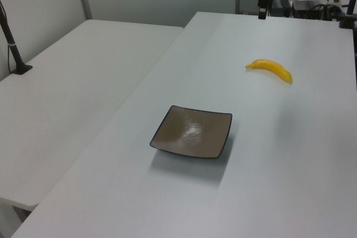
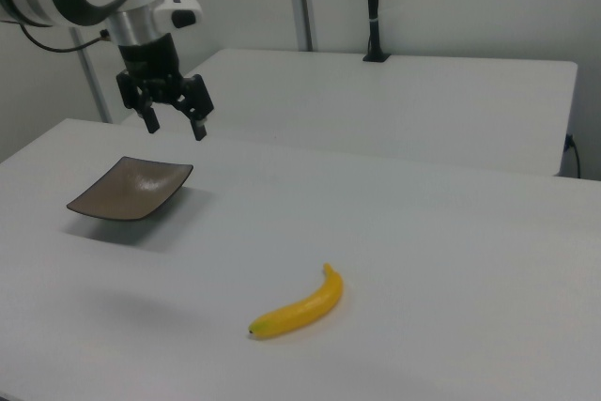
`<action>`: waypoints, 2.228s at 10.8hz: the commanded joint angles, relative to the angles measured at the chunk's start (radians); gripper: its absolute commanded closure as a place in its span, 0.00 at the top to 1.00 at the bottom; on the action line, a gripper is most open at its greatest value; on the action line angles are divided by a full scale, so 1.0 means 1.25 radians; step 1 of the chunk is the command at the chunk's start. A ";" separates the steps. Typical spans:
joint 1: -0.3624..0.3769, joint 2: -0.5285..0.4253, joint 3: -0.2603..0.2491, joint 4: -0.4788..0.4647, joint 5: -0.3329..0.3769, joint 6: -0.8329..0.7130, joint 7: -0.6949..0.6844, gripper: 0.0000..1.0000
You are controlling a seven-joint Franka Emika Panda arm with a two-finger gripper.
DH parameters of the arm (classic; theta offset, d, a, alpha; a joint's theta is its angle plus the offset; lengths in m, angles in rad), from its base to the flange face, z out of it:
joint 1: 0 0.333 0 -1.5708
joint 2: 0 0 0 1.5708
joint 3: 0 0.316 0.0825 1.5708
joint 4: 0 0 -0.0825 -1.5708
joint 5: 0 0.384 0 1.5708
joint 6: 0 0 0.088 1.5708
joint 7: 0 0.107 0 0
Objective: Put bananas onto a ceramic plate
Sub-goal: 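Move the open gripper over the yellow banana, then lower the gripper onto the banana and close it around the middle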
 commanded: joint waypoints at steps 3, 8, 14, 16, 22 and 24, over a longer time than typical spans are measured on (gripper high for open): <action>-0.118 0.076 -0.006 -0.014 -0.030 0.122 -0.060 1.00; -0.188 0.142 -0.008 -0.064 -0.029 0.162 -0.060 1.00; -0.212 0.213 -0.014 -0.180 -0.048 0.322 -0.060 1.00; -0.214 0.232 -0.025 -0.220 -0.058 0.387 -0.060 1.00; -0.214 0.275 -0.045 -0.227 -0.099 0.426 -0.060 0.97; -0.214 0.276 -0.045 -0.227 -0.100 0.428 -0.060 0.77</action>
